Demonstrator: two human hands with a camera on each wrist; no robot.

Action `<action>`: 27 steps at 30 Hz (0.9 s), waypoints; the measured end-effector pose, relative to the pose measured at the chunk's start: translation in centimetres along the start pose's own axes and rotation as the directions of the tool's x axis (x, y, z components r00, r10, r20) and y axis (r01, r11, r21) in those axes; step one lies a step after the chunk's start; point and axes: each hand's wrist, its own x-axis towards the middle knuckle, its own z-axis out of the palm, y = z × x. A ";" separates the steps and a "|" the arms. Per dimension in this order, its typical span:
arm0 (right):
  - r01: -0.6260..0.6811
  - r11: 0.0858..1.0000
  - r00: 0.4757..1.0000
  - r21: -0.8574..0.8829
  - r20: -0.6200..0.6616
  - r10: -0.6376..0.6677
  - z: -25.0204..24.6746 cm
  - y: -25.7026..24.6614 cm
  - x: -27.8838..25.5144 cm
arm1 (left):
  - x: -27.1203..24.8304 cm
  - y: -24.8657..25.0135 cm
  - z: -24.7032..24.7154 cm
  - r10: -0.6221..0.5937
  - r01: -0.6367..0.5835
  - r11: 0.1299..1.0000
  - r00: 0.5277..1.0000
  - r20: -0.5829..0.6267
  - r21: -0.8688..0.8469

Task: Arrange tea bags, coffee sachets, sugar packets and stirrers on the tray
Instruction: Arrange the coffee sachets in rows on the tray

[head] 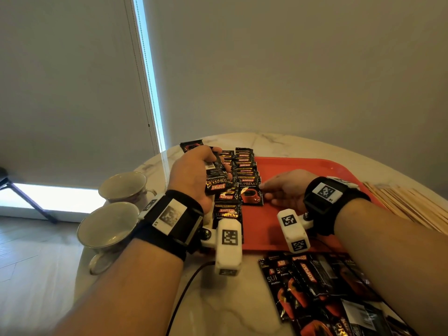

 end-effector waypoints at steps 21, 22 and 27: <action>0.279 0.951 0.905 0.132 0.295 -0.306 1.2 -1.2 -5.0 | -0.6 -1.1 1.1 -0.079 0.069 0.992 0.993 0.087 0.104; 0.305 0.939 0.903 0.159 0.267 -0.338 1.2 -1.2 -4.8 | -0.7 -1.0 1.1 -0.078 0.071 0.994 0.994 0.079 0.084; 0.458 0.835 0.856 0.306 0.103 -0.507 0.8 -1.4 -4.2 | -0.2 -0.6 0.9 -0.094 0.095 0.995 0.995 0.020 -0.017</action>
